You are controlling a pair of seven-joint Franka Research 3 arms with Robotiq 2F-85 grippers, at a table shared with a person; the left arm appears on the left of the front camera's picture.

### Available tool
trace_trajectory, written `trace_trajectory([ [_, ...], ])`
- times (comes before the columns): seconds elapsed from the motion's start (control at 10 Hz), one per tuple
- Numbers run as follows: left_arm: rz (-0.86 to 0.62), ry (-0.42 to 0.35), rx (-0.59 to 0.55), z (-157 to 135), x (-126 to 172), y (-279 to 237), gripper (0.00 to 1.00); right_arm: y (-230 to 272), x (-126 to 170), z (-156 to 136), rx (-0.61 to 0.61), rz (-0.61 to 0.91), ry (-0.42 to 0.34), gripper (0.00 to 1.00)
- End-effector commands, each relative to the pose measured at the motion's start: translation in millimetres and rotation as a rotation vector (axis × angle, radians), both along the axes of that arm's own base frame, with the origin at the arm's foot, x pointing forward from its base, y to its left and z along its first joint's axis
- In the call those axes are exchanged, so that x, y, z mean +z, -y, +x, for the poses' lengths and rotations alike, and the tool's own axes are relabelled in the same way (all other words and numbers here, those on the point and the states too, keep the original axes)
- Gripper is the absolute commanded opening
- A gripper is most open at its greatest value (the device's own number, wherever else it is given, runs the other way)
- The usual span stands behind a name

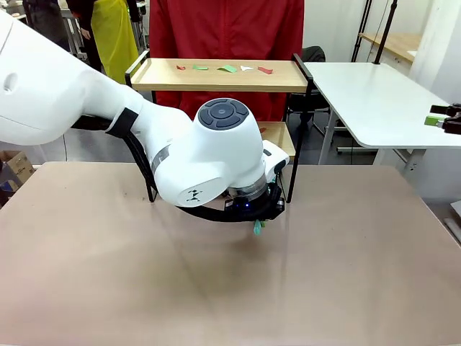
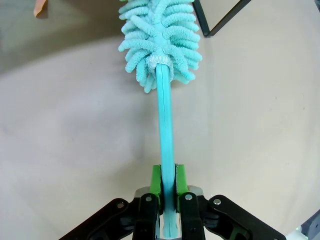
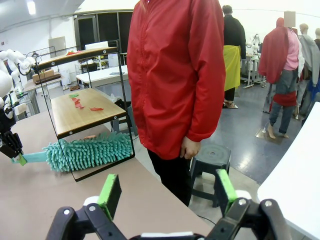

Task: Clean the shelf.
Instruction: Clean the specific section of the Shelf indicated by the human with the Duster.

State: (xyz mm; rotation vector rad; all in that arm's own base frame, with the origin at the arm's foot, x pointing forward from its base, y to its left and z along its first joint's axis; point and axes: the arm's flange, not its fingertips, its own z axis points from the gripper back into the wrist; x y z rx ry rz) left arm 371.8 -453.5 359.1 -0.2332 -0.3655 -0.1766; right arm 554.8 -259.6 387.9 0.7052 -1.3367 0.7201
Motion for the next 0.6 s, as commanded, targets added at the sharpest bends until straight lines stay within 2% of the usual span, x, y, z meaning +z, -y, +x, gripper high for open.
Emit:
trace_trajectory([
  [0.0,0.003,-0.002,0.001,-0.1,-0.5,-0.1,0.13,-1.8,1.9,-0.3,0.001,-0.001,0.002,1.0],
  [0.2,0.049,-0.019,0.078,0.6,-3.9,-11.8,0.13,-1.8,1.9,-0.3,0.001,-0.001,0.002,1.0],
  [0.5,0.052,-0.05,0.135,6.7,-12.4,-41.6,0.13,-1.8,1.9,-0.3,0.001,-0.001,0.002,1.0],
])
